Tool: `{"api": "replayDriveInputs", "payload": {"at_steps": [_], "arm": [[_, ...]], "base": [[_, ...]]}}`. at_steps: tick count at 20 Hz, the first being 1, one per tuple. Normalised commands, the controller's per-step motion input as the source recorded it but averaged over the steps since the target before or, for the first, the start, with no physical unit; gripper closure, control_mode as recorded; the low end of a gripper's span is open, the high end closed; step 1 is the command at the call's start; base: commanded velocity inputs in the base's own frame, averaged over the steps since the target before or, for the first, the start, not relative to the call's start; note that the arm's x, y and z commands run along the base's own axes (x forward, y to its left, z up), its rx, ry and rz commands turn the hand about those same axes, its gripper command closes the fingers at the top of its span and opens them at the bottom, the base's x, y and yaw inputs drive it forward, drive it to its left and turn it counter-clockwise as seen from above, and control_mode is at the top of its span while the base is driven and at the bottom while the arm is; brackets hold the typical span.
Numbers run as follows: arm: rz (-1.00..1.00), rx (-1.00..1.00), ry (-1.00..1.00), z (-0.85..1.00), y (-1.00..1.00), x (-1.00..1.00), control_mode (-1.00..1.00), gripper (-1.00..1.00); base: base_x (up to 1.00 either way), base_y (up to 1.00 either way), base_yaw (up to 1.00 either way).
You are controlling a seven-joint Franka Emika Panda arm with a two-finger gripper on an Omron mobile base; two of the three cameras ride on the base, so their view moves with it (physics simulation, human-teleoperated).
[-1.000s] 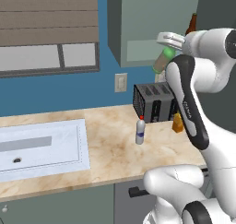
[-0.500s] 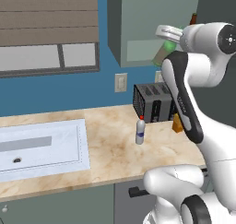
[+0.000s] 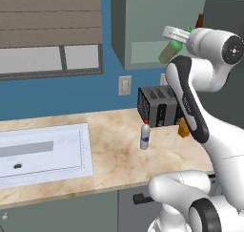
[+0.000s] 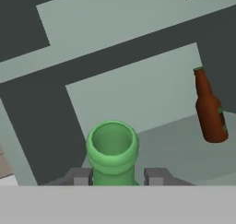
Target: Sort all alcoholic drinks to one cabinet, and non-alcoholic drinks to the other.
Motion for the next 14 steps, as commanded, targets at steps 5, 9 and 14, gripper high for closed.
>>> {"api": "replayDriveInputs", "payload": {"at_steps": [5,9,14], "arm": [[0.0,0.0,-0.02,0.18,0.0,0.19,-1.0,1.0],[-0.01,0.0,0.0,0.18,0.0,0.21,-1.0,1.0],[-0.01,0.0,0.0,0.12,0.0,0.2,-1.0,1.0]], "base": [[0.0,0.0,0.0],[0.0,0.0,0.0],[0.0,0.0,0.0]]}}
